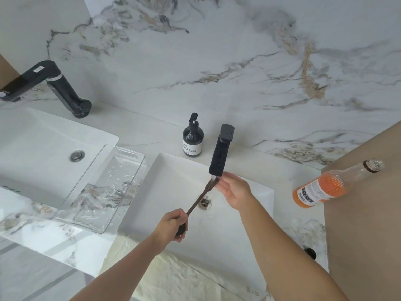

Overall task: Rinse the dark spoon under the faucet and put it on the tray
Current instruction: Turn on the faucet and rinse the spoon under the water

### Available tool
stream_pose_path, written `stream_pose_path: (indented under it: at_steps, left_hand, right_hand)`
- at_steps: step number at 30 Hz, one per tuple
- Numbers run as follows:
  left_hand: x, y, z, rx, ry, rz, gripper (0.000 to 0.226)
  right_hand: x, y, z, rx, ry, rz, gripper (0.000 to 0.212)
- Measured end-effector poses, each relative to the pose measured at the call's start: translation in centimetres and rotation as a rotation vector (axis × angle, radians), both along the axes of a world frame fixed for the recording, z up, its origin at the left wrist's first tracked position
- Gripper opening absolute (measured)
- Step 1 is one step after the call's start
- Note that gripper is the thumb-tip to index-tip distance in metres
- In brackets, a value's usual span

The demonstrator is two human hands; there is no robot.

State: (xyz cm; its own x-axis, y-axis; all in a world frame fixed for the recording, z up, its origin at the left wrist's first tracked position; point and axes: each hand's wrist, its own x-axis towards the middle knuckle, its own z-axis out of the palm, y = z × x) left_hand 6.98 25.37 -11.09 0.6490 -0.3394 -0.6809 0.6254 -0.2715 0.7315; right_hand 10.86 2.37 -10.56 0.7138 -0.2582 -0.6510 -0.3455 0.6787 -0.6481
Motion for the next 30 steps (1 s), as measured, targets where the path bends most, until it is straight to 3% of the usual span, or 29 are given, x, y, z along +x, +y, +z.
stream_pose_path:
  at_steps: [6,9,15,26,30]
  left_hand:
    - [0.7,-0.4,-0.7,-0.009,0.023,0.040,0.024]
    - [2.4,-0.8,-1.2,-0.060,0.089,0.285,0.010]
    - [6.9,-3.8,-0.5,-0.294,0.285,0.624,0.013]
    - [8.4,-9.4,0.8,-0.492,0.497,0.500,0.024]
    - [8.5,-10.5,0.9,-0.467,0.499,0.438,0.027]
  right_hand:
    - [-0.7,-0.7,1.0,-0.085,0.038,0.157,0.020]
    - [-1.0,-2.3,1.8,-0.171,0.045,0.195,0.008]
    - [-2.9,-6.0,2.9,-0.199,0.013,0.057,0.013]
    - [-8.4,-10.5,3.7,-0.192,-0.009,-0.151,0.013]
    - [-10.4,-10.7,3.4,-0.201,0.017,-0.156,0.015]
